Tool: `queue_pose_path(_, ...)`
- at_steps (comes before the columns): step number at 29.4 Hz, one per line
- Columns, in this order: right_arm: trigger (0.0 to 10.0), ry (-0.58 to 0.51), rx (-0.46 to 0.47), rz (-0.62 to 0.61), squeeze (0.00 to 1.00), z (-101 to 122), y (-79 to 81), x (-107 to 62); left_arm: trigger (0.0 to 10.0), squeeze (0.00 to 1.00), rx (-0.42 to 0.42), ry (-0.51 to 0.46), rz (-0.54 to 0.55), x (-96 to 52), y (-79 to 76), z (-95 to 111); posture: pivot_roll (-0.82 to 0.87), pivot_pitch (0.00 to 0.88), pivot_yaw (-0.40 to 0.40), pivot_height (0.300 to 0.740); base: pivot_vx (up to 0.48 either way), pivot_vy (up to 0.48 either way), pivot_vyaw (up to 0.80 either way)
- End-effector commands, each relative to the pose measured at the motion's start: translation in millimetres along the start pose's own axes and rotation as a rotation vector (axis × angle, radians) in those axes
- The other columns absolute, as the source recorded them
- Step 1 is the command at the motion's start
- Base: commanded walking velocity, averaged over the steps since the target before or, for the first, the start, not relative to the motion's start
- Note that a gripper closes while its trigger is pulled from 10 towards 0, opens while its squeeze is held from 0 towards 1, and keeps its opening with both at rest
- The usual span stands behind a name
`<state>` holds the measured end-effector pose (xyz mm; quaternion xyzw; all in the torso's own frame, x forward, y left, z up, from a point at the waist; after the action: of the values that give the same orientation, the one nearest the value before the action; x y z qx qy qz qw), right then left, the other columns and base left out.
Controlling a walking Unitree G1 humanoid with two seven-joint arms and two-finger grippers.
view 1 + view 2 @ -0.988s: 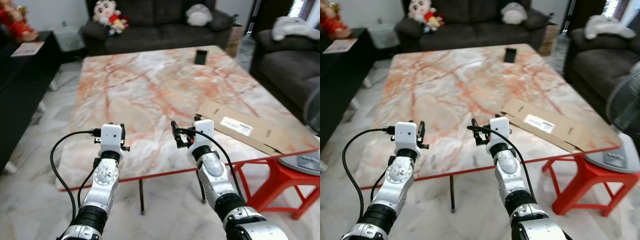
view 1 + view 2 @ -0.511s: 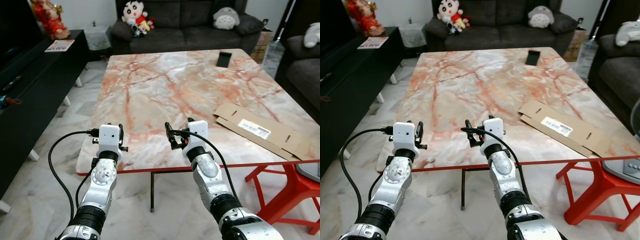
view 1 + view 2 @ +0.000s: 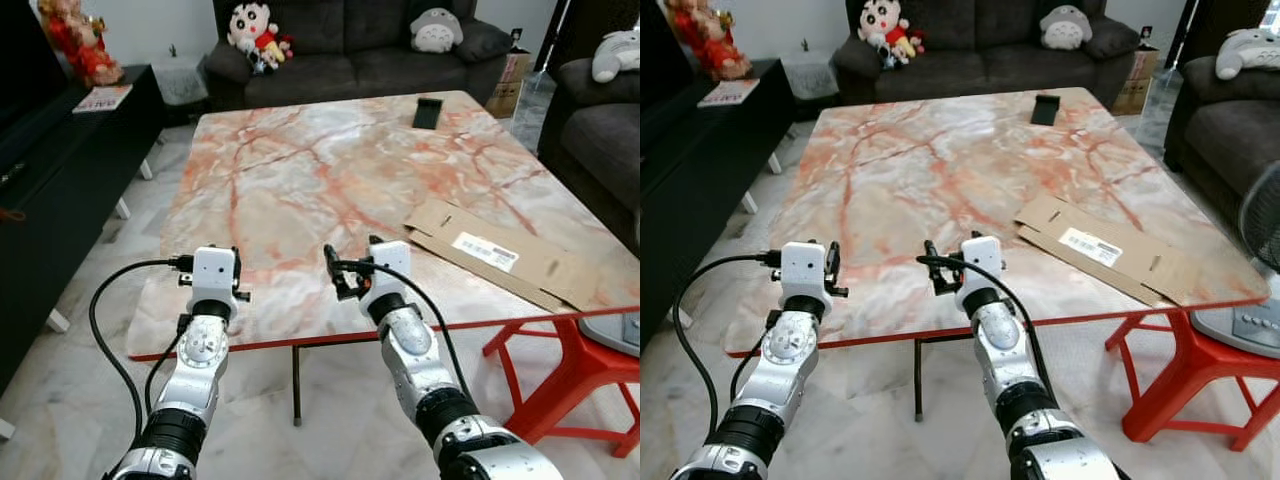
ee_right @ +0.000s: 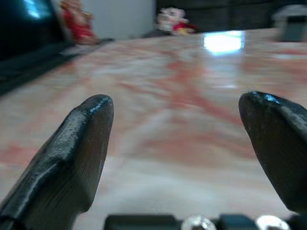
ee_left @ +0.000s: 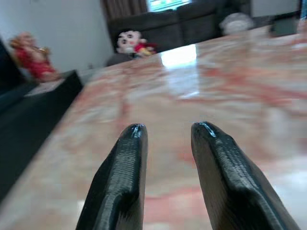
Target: Picking trash to rubbish bin
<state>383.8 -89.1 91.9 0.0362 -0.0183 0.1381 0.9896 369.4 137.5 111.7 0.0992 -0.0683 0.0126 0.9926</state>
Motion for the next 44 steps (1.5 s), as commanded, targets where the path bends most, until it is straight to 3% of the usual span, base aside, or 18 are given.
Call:
queue_pose_path(1, 10.0, -0.017, 0.003, 0.031, 0.00, 4.6, 13.3, 4.0, 10.0, 0.00, 0.020, -0.001, 0.026, 1.8, 11.4, 0.5, 0.06, 0.009, 0.018, 0.740, 0.000, -0.307, 0.79)
queue_pose_path(15, 10.0, -0.019, 0.008, 0.044, 0.00, 4.2, 14.8, 3.3, 10.0, 0.00, 0.016, 0.004, 0.028, 1.4, 10.7, -0.6, 0.06, 0.011, 0.013, 0.740, 0.000, -0.310, 0.31)
queue_pose_path(32, 10.0, -0.021, 0.031, 0.034, 0.00, 5.8, 11.7, 4.2, 10.0, 0.00, 0.009, 0.006, 0.035, 1.5, 11.9, -1.1, 0.05, 0.010, 0.007, 0.740, 0.000, -0.304, 0.00)
queue_pose_path(44, 10.0, -0.021, 0.036, 0.037, 0.00, 6.0, 12.4, 4.5, 10.0, 0.00, -0.040, -0.024, 0.018, 2.3, 8.9, 5.5, 0.06, 0.011, 0.005, 0.740, 0.000, 0.000, 0.00)
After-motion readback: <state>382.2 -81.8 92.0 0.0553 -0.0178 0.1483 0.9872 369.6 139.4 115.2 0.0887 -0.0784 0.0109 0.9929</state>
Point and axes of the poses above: a point about 5 cm out from each wrist's last joint towards the gripper, its own x axis pointing out of the wrist towards the gripper, its own z axis along the axis of the wrist's last joint, y = z × x, the point moved 4 cm from there along x, pointing out of the wrist towards the gripper, and after that the axes turned 3 degrees about x, right-handed, at the moved point
